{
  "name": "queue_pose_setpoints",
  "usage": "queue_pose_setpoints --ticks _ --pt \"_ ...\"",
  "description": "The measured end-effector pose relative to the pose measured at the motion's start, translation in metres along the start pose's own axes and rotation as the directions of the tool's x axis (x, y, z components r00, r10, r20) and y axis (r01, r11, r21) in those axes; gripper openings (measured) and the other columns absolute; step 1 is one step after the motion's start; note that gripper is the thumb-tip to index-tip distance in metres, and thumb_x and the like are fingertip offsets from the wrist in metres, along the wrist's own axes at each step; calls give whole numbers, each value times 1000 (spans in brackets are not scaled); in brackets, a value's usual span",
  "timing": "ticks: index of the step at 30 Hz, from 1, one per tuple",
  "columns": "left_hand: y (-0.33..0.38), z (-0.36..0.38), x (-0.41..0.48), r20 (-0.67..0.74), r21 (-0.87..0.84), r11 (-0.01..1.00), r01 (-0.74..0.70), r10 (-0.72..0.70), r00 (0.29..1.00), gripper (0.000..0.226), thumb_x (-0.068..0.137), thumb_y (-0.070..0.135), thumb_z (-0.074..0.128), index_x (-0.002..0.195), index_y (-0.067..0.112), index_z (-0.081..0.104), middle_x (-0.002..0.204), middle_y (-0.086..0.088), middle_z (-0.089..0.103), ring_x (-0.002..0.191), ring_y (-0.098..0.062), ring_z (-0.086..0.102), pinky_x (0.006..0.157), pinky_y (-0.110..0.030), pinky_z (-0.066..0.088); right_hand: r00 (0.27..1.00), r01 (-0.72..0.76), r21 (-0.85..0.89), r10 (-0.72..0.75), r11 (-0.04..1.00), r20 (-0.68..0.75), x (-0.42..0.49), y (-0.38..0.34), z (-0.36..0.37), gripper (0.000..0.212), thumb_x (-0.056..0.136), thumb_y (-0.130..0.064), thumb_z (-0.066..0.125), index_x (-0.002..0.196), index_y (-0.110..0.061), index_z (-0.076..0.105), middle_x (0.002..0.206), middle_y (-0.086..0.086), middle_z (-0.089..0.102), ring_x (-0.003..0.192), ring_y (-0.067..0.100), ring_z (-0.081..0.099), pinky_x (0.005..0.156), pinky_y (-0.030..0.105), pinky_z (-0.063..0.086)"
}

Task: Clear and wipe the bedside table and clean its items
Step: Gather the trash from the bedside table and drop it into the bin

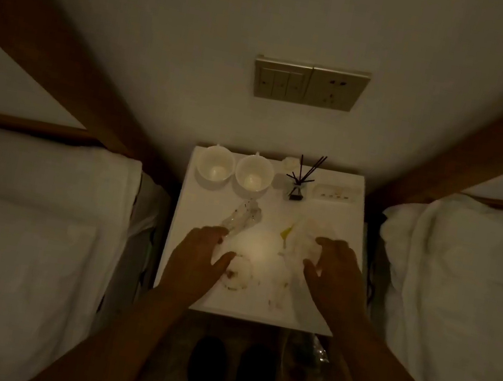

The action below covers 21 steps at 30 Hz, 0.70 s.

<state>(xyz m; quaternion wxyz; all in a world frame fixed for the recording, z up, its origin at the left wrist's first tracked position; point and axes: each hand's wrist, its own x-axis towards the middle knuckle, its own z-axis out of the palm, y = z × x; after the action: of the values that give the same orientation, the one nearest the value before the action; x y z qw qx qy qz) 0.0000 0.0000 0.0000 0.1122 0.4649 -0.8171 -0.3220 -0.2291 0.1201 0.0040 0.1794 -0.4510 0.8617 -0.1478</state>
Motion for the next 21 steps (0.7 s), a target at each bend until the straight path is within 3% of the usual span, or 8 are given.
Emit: queue_pose_setpoints --ticks 2,5,11,16,21 --pt "-10 12 16 -29 34 999 -7 8 1000 50 83 31 73 126 11 55 113 -7 60 104 -23 52 85 -31 42 999 -1 -104 -3 995 -41 16 10 15 56 79 -29 72 129 -12 51 130 14 51 116 34 51 92 47 48" --pt "-24 26 43 -10 128 989 72 -71 997 65 80 37 74 134 11 49 124 -11 55 111 -28 50 87 -36 42 998 -65 -150 68 987 10 36 25 34 73 76 -37 73 138 -15 40 144 16 38 129 36 39 102 51 41" --pt "-45 54 61 53 230 967 112 -128 990 81 75 44 76 139 12 38 127 -13 50 113 -31 50 89 -46 50 991 -112 -97 119 989 63 49 40 59 87 75 -41 74 143 -15 27 142 17 34 122 37 44 88 49 51" --pt "-47 64 62 54 256 959 121 -140 989 66 78 34 75 131 11 44 118 -14 54 107 -30 54 86 -45 53 988 -138 -50 140 989 60 50 39 68 78 78 -37 73 140 -16 30 132 14 40 108 33 54 74 43 53" --pt "-50 64 59 62 197 976 93 -107 992 39 85 20 68 119 6 54 105 -15 61 94 -30 59 79 -43 54 978 -205 146 196 968 72 54 34 70 46 86 -22 65 125 -15 43 110 9 53 91 32 61 69 33 44"
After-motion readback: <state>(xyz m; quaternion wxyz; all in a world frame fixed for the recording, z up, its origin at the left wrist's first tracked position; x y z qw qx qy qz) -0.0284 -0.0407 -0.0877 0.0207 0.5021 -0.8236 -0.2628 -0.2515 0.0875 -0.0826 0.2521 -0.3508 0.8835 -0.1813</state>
